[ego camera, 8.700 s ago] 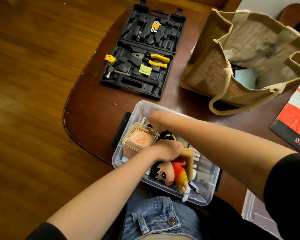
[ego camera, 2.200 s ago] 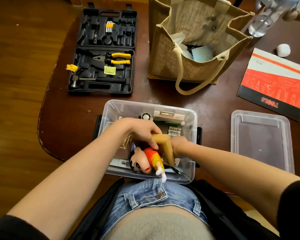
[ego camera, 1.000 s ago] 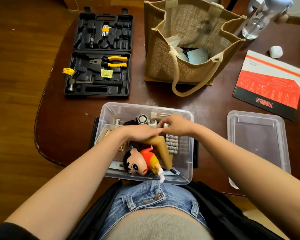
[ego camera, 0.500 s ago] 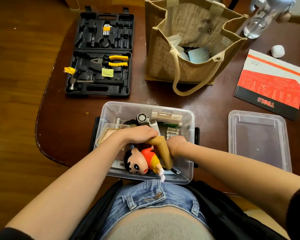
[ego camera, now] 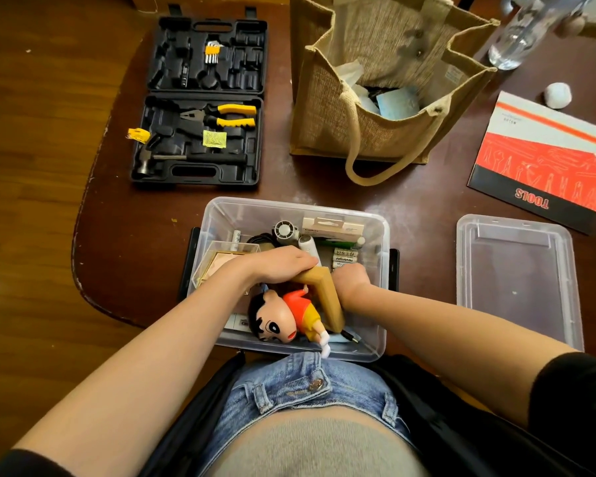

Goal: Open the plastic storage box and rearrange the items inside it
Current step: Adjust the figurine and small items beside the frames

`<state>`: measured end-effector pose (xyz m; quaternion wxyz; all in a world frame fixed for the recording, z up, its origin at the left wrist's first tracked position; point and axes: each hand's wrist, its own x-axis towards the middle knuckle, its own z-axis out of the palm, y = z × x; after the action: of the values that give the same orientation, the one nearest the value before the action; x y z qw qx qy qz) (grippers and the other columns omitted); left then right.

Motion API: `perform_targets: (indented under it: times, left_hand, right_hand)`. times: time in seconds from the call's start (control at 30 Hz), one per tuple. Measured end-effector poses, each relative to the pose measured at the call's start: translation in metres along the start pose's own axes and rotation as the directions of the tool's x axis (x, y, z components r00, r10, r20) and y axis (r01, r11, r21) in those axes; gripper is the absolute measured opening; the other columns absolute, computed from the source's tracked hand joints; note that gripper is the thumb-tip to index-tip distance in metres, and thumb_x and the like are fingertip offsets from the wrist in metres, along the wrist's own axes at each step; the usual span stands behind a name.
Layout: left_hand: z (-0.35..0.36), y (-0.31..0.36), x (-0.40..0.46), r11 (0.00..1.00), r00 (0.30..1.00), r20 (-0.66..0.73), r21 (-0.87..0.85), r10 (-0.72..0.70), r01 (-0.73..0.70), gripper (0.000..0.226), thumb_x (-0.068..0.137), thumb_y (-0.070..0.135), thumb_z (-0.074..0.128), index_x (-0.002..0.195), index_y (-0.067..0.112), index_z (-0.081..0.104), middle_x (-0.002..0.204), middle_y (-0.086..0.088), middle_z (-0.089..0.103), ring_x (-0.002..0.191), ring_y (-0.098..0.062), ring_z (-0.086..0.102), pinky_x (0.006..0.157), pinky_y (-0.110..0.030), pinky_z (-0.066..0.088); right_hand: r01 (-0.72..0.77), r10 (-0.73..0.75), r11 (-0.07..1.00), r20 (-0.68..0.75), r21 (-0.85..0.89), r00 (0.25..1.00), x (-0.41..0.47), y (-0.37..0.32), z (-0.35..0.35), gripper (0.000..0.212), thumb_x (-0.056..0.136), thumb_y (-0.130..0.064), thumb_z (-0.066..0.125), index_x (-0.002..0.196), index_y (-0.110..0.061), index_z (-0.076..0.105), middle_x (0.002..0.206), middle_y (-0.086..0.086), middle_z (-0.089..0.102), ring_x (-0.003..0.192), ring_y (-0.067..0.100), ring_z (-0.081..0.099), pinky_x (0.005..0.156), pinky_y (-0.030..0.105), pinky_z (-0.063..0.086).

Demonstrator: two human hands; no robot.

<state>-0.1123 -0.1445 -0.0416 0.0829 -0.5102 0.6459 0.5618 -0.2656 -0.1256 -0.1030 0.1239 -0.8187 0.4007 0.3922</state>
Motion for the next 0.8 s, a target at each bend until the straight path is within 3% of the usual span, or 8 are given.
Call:
perform_targets:
  times: [0.1, 0.2, 0.33, 0.4, 0.47, 0.57, 0.67, 0.8]
  left_hand:
    - [0.002, 0.000, -0.001, 0.999, 1.000, -0.021, -0.036, -0.008, 0.007, 0.041, 0.103, 0.025, 0.033, 0.062, 0.021, 0.040, 0.067, 0.005, 0.041, 0.061, -0.006, 0.036, 0.057, -0.017, 0.029]
    - [0.004, -0.001, -0.001, 0.997, 0.999, -0.036, -0.073, -0.021, 0.018, 0.042, 0.102, 0.028, 0.034, 0.061, 0.021, 0.040, 0.065, 0.005, 0.040, 0.060, -0.006, 0.036, 0.059, -0.022, 0.029]
    - [0.005, -0.002, 0.000, 0.994, 0.998, -0.043, -0.102, -0.046, 0.041, 0.037, 0.100, 0.021, 0.035, 0.064, 0.016, 0.037, 0.065, 0.000, 0.035, 0.061, -0.011, 0.031, 0.060, -0.027, 0.026]
    - [0.006, -0.001, 0.001, 0.995, 0.998, -0.052, -0.091, -0.044, 0.039, 0.038, 0.099, 0.016, 0.034, 0.061, 0.016, 0.034, 0.064, -0.002, 0.033, 0.060, -0.012, 0.029, 0.058, -0.027, 0.025]
    - [0.008, 0.000, 0.001, 0.996, 0.996, -0.071, -0.078, -0.047, 0.041, 0.039, 0.099, 0.013, 0.033, 0.059, 0.017, 0.032, 0.062, -0.001, 0.031, 0.058, -0.012, 0.028, 0.054, -0.025, 0.024]
    - [0.013, -0.001, 0.003, 0.996, 0.993, -0.099, -0.060, -0.072, 0.066, 0.040, 0.099, 0.015, 0.031, 0.059, 0.016, 0.029, 0.063, -0.003, 0.031, 0.060, -0.016, 0.031, 0.059, -0.030, 0.027]
    - [0.017, -0.001, 0.002, 0.989, 0.984, -0.110, -0.040, -0.143, 0.139, 0.038, 0.100, 0.022, 0.027, 0.063, 0.016, 0.032, 0.067, -0.006, 0.036, 0.065, -0.019, 0.036, 0.061, -0.033, 0.027]
    - [0.018, 0.001, 0.002, 0.986, 0.981, -0.104, -0.048, -0.163, 0.158, 0.035, 0.098, 0.024, 0.028, 0.064, 0.018, 0.035, 0.070, -0.006, 0.041, 0.070, -0.021, 0.039, 0.060, -0.033, 0.026]
  right_hand:
    - [0.015, -0.017, 0.999, 0.045, 0.039, 0.999, 0.001, 0.003, -0.006, 0.025, 0.097, -0.010, 0.041, 0.113, -0.012, 0.059, 0.114, 0.005, 0.062, 0.105, 0.025, 0.060, 0.077, 0.030, 0.047]
    - [0.047, -0.057, 0.991, 0.074, 0.126, 0.996, -0.005, 0.019, -0.023, 0.021, 0.091, -0.008, 0.052, 0.110, -0.008, 0.060, 0.106, 0.007, 0.062, 0.102, 0.027, 0.061, 0.076, 0.033, 0.050]
    - [0.130, -0.145, 0.977, 0.081, 0.170, 0.986, -0.027, 0.046, -0.061, 0.006, 0.080, -0.003, 0.059, 0.077, -0.004, 0.064, 0.076, 0.008, 0.063, 0.075, 0.024, 0.061, 0.063, 0.029, 0.048]
    - [0.171, -0.194, 0.963, 0.098, 0.209, 0.976, -0.041, 0.059, -0.083, 0.014, 0.083, -0.007, 0.059, 0.086, -0.004, 0.073, 0.083, 0.006, 0.072, 0.073, 0.019, 0.067, 0.064, 0.026, 0.051]
    - [0.210, -0.233, 0.938, 0.053, 0.275, 0.971, -0.052, 0.070, -0.106, 0.016, 0.085, -0.010, 0.061, 0.091, -0.012, 0.075, 0.083, -0.004, 0.072, 0.066, 0.005, 0.065, 0.063, 0.019, 0.053]
    - [0.284, -0.253, 0.851, -0.130, 0.442, 0.959, -0.061, 0.071, -0.143, 0.013, 0.085, -0.012, 0.061, 0.083, -0.018, 0.072, 0.067, -0.014, 0.065, 0.051, -0.006, 0.056, 0.048, 0.005, 0.042]
    - [0.392, -0.237, 0.757, -0.339, 0.523, 0.910, -0.050, 0.047, -0.167, 0.014, 0.088, -0.014, 0.058, 0.083, -0.017, 0.071, 0.071, -0.012, 0.067, 0.057, -0.008, 0.057, 0.057, 0.005, 0.041]
    - [0.378, -0.209, 0.798, -0.372, 0.469, 0.904, -0.006, 0.000, -0.179, 0.026, 0.089, -0.007, 0.047, 0.098, -0.006, 0.071, 0.099, 0.008, 0.071, 0.089, 0.024, 0.063, 0.080, 0.033, 0.051]
